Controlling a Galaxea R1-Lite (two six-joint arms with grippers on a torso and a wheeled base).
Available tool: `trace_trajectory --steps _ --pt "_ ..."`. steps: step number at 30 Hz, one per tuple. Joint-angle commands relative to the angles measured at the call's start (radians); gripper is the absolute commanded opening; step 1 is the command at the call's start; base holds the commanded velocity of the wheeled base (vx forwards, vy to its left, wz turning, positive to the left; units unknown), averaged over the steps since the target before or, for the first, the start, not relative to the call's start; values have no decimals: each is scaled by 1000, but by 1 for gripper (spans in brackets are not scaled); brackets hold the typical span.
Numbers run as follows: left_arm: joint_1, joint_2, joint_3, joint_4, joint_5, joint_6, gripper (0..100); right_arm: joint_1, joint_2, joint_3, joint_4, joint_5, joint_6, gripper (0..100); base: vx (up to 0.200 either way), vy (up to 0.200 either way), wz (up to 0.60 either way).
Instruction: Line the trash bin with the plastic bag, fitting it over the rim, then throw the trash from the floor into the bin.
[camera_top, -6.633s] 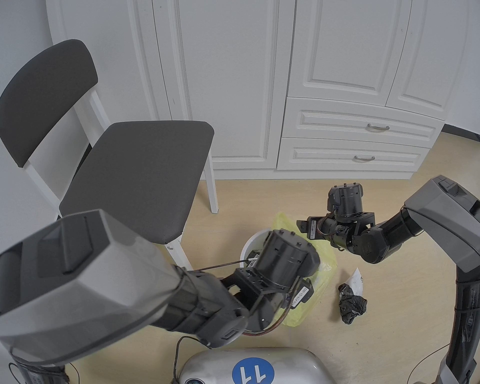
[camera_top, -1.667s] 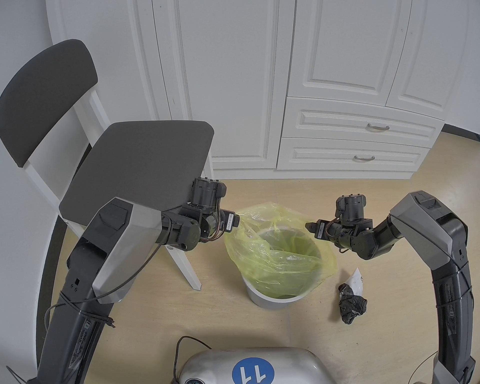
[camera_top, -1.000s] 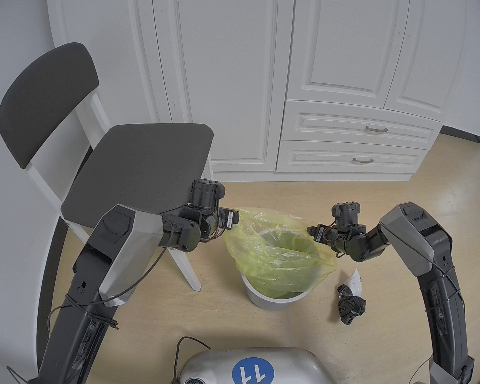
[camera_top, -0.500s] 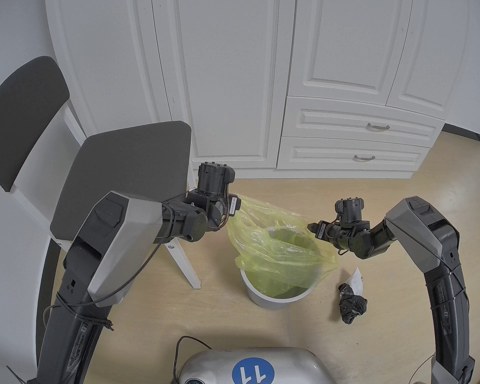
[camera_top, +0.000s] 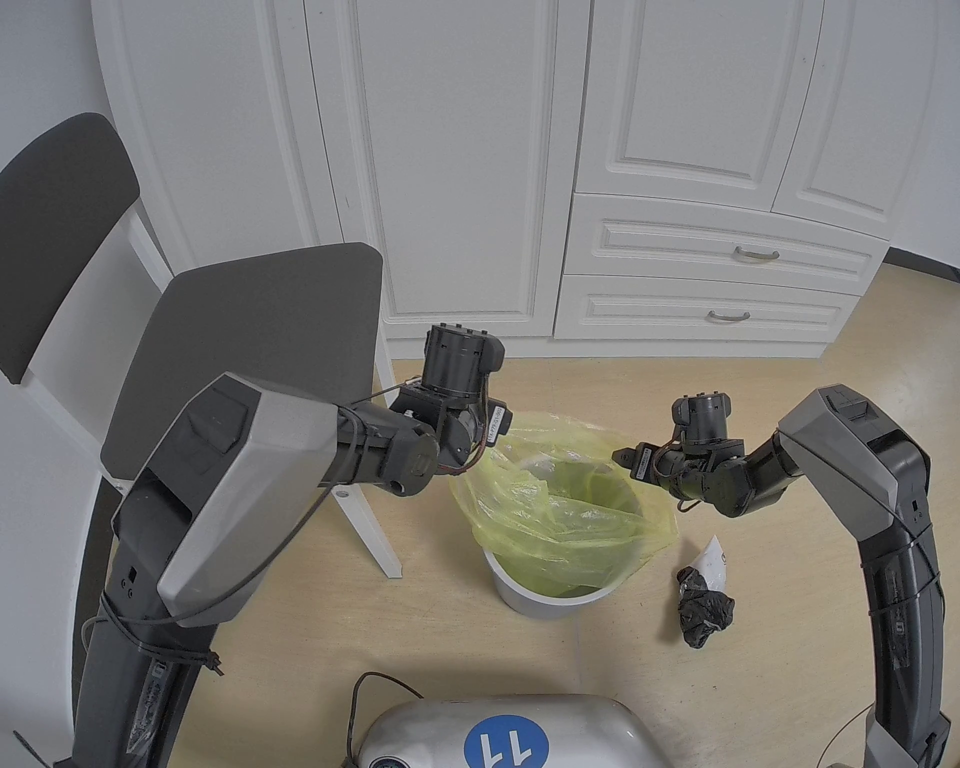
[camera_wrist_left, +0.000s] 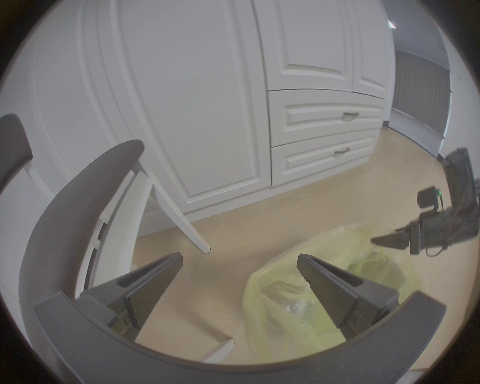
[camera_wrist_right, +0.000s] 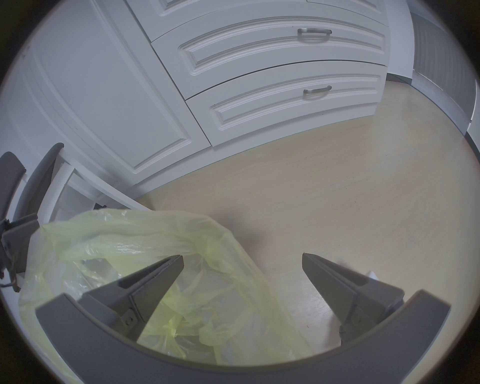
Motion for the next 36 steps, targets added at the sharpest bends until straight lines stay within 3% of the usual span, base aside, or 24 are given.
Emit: trace_trajectory --steps 1,5,8,11,28,34,36 --pt "21 85 -60 -5 50 60 100 2 5 2 2 0 -3 100 0 0 0" --pt "36 143 -121 0 79 115 100 2 11 -3 2 0 -6 100 0 0 0" --pt "64 178 -121 -14 85 230 100 -4 25 -14 2 0 -15 100 0 0 0" --pt "70 207 -121 -28 85 257 100 -12 45 -35 3 0 -17 100 0 0 0" --pt "81 221 -121 3 125 267 100 -24 16 -50 155 0 -40 100 0 0 0" --pt "72 82 -8 4 124 278 100 -17 -107 31 151 0 -51 100 0 0 0" --pt "66 25 58 -3 124 293 100 -14 -160 77 154 0 -89 100 0 0 0"
